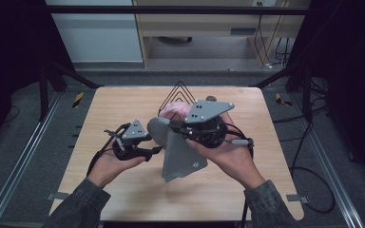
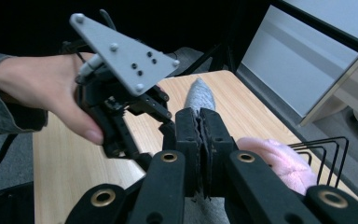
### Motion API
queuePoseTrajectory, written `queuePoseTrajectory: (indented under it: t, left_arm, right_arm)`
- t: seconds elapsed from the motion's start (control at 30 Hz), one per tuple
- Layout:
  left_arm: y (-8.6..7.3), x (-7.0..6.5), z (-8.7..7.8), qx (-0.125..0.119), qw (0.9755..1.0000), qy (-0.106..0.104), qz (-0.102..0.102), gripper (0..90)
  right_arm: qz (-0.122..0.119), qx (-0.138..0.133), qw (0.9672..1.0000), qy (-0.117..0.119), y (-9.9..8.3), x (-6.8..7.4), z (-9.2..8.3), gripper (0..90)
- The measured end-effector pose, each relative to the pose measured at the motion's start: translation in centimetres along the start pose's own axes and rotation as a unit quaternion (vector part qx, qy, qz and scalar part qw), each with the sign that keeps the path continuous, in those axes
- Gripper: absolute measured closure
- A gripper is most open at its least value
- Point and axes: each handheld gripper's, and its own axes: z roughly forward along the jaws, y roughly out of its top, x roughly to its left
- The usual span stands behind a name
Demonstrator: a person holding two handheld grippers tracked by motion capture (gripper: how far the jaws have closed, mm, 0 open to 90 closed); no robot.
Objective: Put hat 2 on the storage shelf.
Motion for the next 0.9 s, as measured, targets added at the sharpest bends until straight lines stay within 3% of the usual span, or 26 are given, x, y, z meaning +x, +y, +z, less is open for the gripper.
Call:
queuePoseTrajectory:
  t: [0.1, 0.13, 0.37, 0.7, 0.9]
  left_arm:
    - [0.2, 0.2, 0.6, -0.007, 1.0000, -0.002, -0.002, 61.3]
    - [0.4, 0.3, 1.2, -0.006, 0.9999, -0.011, -0.006, 65.5]
    - [1.0, -0.1, 2.9, -0.007, 0.9995, -0.031, -0.006, 85.7]
    - [1.7, -0.7, 1.4, 0.030, 0.9987, -0.032, 0.024, 87.4]
    - [3.5, -0.7, -0.8, 0.035, 0.9984, -0.013, 0.041, 87.6]
  right_arm:
    - [0.008, -0.001, 1.0000, 0.001, -0.3, -0.1, 0.0, 87.4]
    - [0.018, -0.002, 0.9998, 0.003, -0.7, -0.3, -0.1, 87.4]
    - [0.038, 0.002, 0.9993, -0.007, -2.2, -1.2, -0.7, 87.4]
    - [0.056, 0.023, 0.9975, -0.038, -4.4, -2.9, -1.6, 87.4]
    - [0.075, 0.022, 0.9953, -0.057, -5.3, -4.2, -2.1, 87.5]
